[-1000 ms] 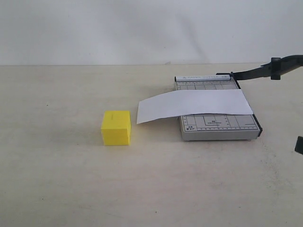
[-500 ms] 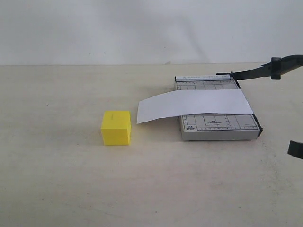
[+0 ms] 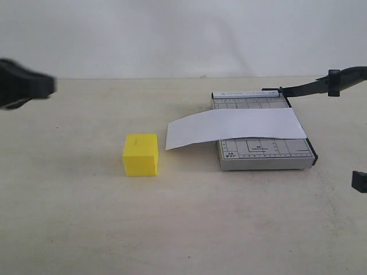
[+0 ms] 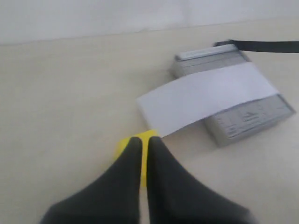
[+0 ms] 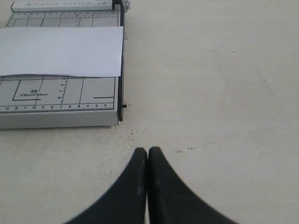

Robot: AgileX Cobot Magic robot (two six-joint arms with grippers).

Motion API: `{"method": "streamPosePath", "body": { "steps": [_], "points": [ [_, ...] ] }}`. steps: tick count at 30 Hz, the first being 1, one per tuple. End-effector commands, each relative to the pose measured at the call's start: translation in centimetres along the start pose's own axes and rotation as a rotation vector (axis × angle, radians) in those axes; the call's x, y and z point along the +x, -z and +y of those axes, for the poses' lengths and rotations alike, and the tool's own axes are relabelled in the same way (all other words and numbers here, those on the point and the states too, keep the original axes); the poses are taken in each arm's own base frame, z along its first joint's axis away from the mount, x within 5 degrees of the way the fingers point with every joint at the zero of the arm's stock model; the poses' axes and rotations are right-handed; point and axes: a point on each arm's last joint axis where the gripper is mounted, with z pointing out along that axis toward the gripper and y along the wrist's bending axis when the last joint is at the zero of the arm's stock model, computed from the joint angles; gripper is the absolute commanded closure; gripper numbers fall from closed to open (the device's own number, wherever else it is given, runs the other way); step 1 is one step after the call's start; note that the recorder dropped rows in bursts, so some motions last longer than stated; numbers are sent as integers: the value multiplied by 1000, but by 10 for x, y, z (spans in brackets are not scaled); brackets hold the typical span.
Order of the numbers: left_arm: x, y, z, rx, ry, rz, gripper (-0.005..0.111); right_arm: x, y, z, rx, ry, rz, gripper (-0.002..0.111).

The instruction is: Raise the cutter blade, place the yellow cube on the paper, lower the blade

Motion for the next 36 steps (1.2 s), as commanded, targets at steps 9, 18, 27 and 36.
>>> {"method": "streamPosePath", "body": {
  "steps": [9,18,27,36],
  "points": [
    [-5,-168,-126,-127,203,-98,102,3,0,2,-16,19,36,109],
    [39,-262,-169,97,104,96,102,6,0,2,-23,-27,61,109],
    [40,-305,-165,-40,-127,-5,102,7,0,3,-29,-71,79,109],
    [57,-325,-164,-53,-239,19,102,7,0,3,-29,-75,82,109]
  ]
}}
